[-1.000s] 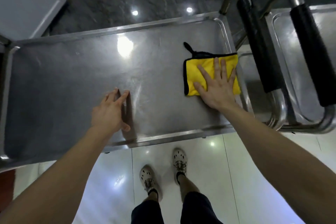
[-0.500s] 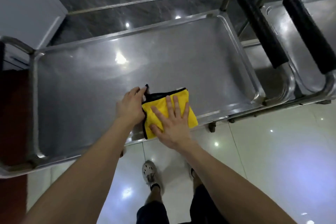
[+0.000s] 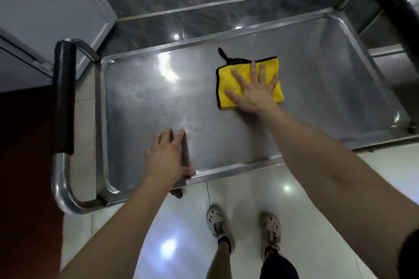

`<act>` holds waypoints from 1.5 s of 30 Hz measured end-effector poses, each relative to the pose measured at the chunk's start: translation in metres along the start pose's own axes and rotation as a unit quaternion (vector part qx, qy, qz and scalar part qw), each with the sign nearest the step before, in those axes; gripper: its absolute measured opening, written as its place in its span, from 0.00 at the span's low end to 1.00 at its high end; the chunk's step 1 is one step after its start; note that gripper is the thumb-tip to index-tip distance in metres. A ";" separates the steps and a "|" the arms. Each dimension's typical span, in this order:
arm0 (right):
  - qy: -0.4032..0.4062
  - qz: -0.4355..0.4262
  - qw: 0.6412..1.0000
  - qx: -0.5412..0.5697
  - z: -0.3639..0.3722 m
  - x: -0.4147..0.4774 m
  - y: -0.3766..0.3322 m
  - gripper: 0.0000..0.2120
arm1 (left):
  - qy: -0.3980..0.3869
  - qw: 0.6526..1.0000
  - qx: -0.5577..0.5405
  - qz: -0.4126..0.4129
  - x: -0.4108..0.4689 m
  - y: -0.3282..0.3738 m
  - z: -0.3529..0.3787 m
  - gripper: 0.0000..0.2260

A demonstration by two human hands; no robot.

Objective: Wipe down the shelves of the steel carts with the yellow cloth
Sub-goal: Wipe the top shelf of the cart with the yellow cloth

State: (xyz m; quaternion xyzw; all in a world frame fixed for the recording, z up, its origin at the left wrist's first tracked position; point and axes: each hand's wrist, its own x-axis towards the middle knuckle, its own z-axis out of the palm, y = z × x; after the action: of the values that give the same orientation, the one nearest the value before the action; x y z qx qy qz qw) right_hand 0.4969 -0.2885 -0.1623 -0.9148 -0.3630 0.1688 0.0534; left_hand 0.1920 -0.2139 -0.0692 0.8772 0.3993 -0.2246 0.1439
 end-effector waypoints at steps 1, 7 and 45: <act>-0.005 0.000 1.000 -0.002 -0.005 0.028 -0.013 0.39 | 0.005 1.000 0.004 0.003 0.001 -0.002 0.002 0.60; -0.026 -0.058 0.997 -0.032 -0.009 0.110 -0.083 0.41 | 0.032 0.999 -0.001 0.009 0.006 -0.012 0.012 0.60; -0.037 -0.216 0.975 -0.041 0.043 0.107 -0.278 0.41 | 0.039 0.993 -0.027 -0.112 -0.034 -0.136 0.050 0.62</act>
State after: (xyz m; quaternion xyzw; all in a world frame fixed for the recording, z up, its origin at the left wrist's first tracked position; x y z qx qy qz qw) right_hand 0.3750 -0.0133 -0.1699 -0.8095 -0.5600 0.1724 0.0372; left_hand 0.0549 -0.1701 -0.1048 0.8310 0.5058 -0.1943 0.1259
